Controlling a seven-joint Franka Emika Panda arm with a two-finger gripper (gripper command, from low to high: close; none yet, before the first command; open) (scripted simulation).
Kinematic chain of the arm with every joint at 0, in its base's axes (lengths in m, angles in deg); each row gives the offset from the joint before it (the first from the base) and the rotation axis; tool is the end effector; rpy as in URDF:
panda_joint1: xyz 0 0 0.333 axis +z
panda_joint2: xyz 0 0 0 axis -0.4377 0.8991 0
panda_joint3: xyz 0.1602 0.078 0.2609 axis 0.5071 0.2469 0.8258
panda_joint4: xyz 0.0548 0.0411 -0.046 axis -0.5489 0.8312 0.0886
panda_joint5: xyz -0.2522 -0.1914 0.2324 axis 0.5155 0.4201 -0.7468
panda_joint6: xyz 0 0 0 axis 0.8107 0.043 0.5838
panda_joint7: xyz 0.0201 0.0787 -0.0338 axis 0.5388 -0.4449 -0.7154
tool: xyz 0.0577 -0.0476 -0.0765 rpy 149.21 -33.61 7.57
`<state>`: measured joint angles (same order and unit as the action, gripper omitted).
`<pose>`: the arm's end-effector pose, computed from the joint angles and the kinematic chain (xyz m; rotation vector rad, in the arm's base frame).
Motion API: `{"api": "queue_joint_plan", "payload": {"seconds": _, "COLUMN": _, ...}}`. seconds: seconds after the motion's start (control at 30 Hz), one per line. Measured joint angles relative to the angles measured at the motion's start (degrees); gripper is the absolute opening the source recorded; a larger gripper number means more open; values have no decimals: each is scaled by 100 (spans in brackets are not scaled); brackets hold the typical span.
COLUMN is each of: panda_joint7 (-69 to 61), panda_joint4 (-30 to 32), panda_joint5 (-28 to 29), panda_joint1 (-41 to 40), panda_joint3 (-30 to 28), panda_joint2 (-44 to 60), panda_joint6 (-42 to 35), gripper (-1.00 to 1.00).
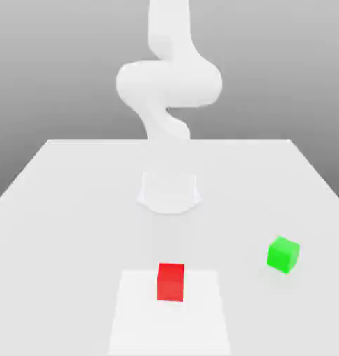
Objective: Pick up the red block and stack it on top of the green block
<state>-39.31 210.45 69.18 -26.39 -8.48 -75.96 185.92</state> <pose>0.3767 0.0019 0.6610 -2.4942 1.0646 -0.9421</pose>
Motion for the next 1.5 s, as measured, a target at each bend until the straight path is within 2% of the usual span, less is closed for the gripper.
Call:
{"api": "queue_joint_plan", "payload": {"seconds": 0.57, "panda_joint7": 384, "panda_joint4": 2602, "panda_joint5": 3, "panda_joint1": -122, "panda_joint3": 166, "panda_joint2": 3638, "panda_joint6": 2415, "gripper": 0}}
{"api": "queue_joint_plan", "payload": {"seconds": 0.8, "panda_joint7": 497, "panda_joint4": 2629, "panda_joint5": 115, "panda_joint1": -67, "panda_joint3": 82, "panda_joint2": 5121, "panda_joint6": 3630, "gripper": 0}}
{"api": "queue_joint_plan", "payload": {"seconds": 0.83, "panda_joint7": 511, "panda_joint4": 2603, "panda_joint5": 135, "panda_joint1": -38, "panda_joint3": 49, "panda_joint2": 5318, "panda_joint6": 3799, "gripper": -100}}
{"api": "queue_joint_plan", "payload": {"seconds": 1.07, "panda_joint7": 535, "panda_joint4": 2596, "panda_joint5": 163, "panda_joint1": -41, "panda_joint3": 50, "panda_joint2": 5363, "panda_joint6": 3839, "gripper": -100}}
{"api": "queue_joint_plan", "payload": {"seconds": 1.3, "panda_joint7": 382, "panda_joint4": 2779, "panda_joint5": -17, "panda_joint1": -65, "panda_joint3": 123, "panda_joint2": 4087, "panda_joint6": 2744, "gripper": -100}}
{"api": "queue_joint_plan", "payload": {"seconds": 1.5, "panda_joint7": -560, "panda_joint4": 2797, "panda_joint5": -67, "panda_joint1": 637, "panda_joint3": 441, "panda_joint2": 3766, "panda_joint6": 2441, "gripper": -100}}
